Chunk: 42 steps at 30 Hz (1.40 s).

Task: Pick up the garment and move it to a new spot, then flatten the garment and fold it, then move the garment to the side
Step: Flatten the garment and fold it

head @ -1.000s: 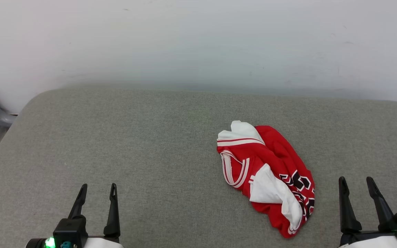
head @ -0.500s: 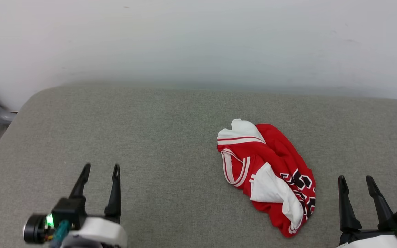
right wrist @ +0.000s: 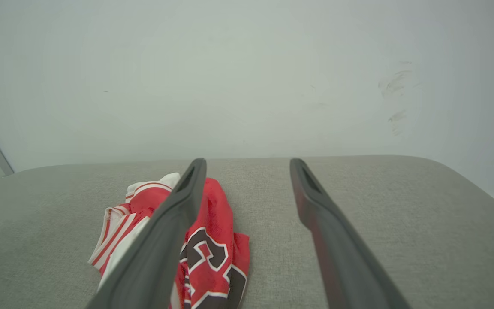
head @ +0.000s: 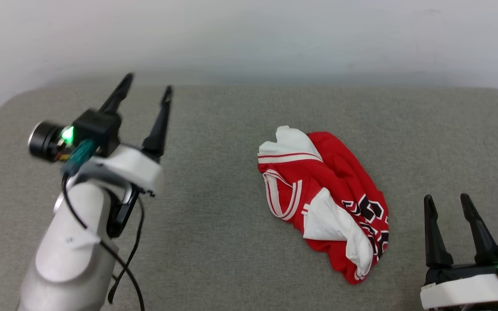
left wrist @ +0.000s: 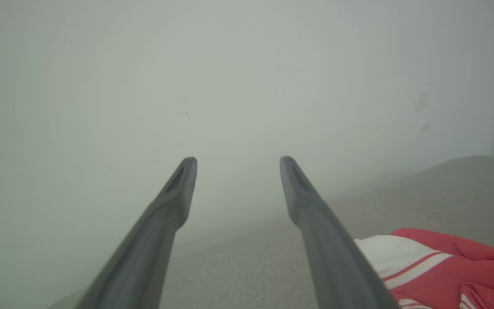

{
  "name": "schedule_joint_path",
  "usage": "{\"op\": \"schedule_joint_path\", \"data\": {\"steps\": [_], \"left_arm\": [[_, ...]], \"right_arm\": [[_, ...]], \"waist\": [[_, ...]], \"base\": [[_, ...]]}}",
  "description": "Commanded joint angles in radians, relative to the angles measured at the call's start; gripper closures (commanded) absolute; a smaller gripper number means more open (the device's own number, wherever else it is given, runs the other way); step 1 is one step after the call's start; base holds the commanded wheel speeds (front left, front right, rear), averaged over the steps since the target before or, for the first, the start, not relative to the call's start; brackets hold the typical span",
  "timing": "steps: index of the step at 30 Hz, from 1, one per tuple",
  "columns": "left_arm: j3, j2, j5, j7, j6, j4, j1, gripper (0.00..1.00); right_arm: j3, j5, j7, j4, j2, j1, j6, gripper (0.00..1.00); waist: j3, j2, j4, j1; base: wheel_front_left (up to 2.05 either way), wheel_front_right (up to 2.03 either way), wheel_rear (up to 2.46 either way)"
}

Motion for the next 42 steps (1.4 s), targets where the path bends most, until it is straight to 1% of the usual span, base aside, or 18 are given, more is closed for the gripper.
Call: {"op": "schedule_joint_path", "data": {"steps": [1,3,8,11,15,19,24,29,36,42], "left_arm": [[-0.038,0.012,-0.026,0.022,-0.001,0.011,-0.035,0.00],[-0.109,0.046,-0.078,0.080,-0.001,0.030,-0.109,0.00],[-0.278,0.096,-0.246,0.254,-0.001,0.070,-0.263,0.00],[-0.368,0.116,-0.344,0.361,-0.001,0.090,-0.343,0.00],[-0.493,0.138,-0.460,0.536,-0.002,0.124,-0.429,0.00],[-0.601,0.153,-0.547,0.681,-0.002,0.150,-0.505,0.00],[-0.717,0.169,-0.617,0.807,-0.002,0.187,-0.584,0.00],[-0.811,0.182,-0.641,0.856,-0.002,0.242,-0.640,0.00],[-0.912,0.179,-0.671,0.854,-0.002,0.335,-0.685,0.00],[-1.029,0.175,-0.732,0.879,-0.002,0.366,-0.661,0.00]], "right_arm": [[-0.003,-0.001,-0.002,-0.007,0.001,-0.017,-0.001,0.00],[-0.005,-0.003,-0.002,-0.010,0.001,-0.029,-0.001,0.00],[-0.006,-0.001,-0.002,-0.013,0.001,-0.055,-0.001,0.00],[-0.001,0.001,-0.002,-0.014,0.002,-0.074,-0.001,0.00],[0.002,0.005,-0.002,-0.017,0.001,-0.098,-0.001,0.00],[0.006,0.008,-0.002,-0.022,0.001,-0.119,-0.001,0.00],[0.009,0.019,-0.002,-0.027,0.001,-0.151,-0.001,0.00],[0.014,0.031,-0.002,-0.030,0.001,-0.182,-0.001,0.00],[0.024,0.048,-0.002,-0.032,0.001,-0.217,-0.001,0.00],[0.022,0.054,-0.002,-0.030,0.001,-0.227,-0.001,0.00]], "waist": [[0.035,-0.0001,-0.023,-0.0001],[0.055,-0.0001,-0.033,-0.0001],[0.100,-0.0001,-0.057,-0.0001],[0.125,-0.0001,-0.072,-0.0001],[0.160,-0.0001,-0.094,-0.0001],[0.199,-0.0001,-0.116,-0.0001],[0.254,-0.0001,-0.146,-0.0001],[0.307,-0.0001,-0.175,-0.0001],[0.366,-0.0001,-0.208,-0.0001],[0.387,-0.0001,-0.218,-0.0001]], "base": [[0.00,0.00,0.00],[0.00,0.00,0.00],[0.00,0.00,0.00],[0.00,0.00,0.00],[0.00,0.00,0.00],[0.00,0.00,0.00],[0.00,0.00,0.00],[0.00,0.00,0.00],[0.00,0.00,0.00],[0.00,0.00,0.00]]}}
